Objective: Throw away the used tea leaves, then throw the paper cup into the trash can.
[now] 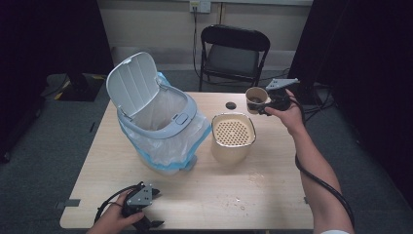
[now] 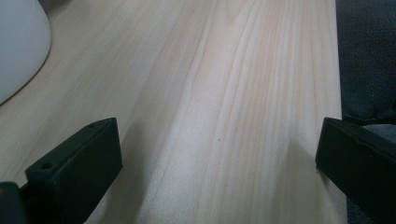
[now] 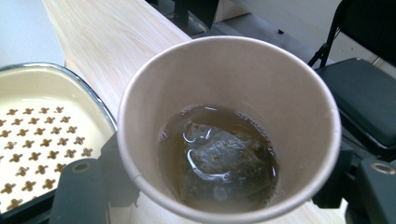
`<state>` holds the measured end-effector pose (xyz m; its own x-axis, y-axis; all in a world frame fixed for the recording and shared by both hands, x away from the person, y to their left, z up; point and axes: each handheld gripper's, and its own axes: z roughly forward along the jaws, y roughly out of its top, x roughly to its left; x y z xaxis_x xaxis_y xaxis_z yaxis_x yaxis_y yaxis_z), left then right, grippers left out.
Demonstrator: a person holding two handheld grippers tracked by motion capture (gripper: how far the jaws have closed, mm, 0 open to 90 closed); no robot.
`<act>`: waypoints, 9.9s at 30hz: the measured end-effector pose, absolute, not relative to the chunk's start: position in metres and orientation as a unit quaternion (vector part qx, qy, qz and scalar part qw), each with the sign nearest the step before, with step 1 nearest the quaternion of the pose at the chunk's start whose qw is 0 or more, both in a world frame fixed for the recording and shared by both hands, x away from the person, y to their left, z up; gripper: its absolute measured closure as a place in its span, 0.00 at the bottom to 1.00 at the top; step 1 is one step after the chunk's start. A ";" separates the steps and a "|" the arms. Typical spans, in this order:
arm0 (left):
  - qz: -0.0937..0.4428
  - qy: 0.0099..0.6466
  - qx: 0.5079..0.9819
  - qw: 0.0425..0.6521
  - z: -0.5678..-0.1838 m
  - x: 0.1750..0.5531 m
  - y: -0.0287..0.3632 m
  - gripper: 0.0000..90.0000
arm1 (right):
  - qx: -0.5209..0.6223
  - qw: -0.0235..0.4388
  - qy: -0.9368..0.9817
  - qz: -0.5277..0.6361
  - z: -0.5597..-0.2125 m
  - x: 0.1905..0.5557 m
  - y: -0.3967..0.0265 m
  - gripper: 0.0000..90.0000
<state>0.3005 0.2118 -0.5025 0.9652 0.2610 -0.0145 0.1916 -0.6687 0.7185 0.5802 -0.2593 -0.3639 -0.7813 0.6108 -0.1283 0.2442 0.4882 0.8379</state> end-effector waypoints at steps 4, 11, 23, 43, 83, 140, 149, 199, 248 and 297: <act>0.045 0.124 0.912 0.388 -0.502 0.300 0.212 0.00 | 0.242 0.234 0.835 0.435 -0.357 0.574 -0.254 0.32; 0.045 0.124 0.912 0.388 -0.502 0.300 0.212 0.00 | 0.204 0.276 0.837 0.426 -0.346 0.560 -0.247 0.32; 0.047 0.126 0.911 0.390 -0.503 0.300 0.212 0.00 | 0.138 0.366 0.837 0.382 -0.341 0.539 -0.235 0.32; 0.046 0.128 0.910 0.392 -0.503 0.300 0.211 0.00 | -0.082 0.514 0.841 0.147 -0.353 0.498 -0.191 0.33; 0.046 0.128 0.910 0.392 -0.503 0.300 0.211 0.00 | 0.186 0.271 0.868 0.371 -0.330 0.510 -0.205 0.32; 0.045 0.125 0.911 0.391 -0.503 0.300 0.212 0.00 | 0.256 0.194 0.850 0.418 -0.300 0.510 -0.185 0.32; 0.045 0.125 0.911 0.391 -0.503 0.300 0.212 0.00 | 0.262 0.194 0.844 0.425 -0.287 0.511 -0.179 0.32; 0.046 0.125 0.911 0.390 -0.503 0.300 0.212 0.00 | 0.219 0.179 0.851 0.443 -0.228 0.509 -0.119 0.31; 0.045 0.126 0.911 0.390 -0.503 0.300 0.212 0.00 | 0.172 0.159 0.856 0.460 -0.194 0.492 -0.057 0.31; 0.045 0.125 0.911 0.390 -0.503 0.300 0.212 0.00 | 0.127 0.093 0.870 0.466 -0.227 0.481 0.020 0.30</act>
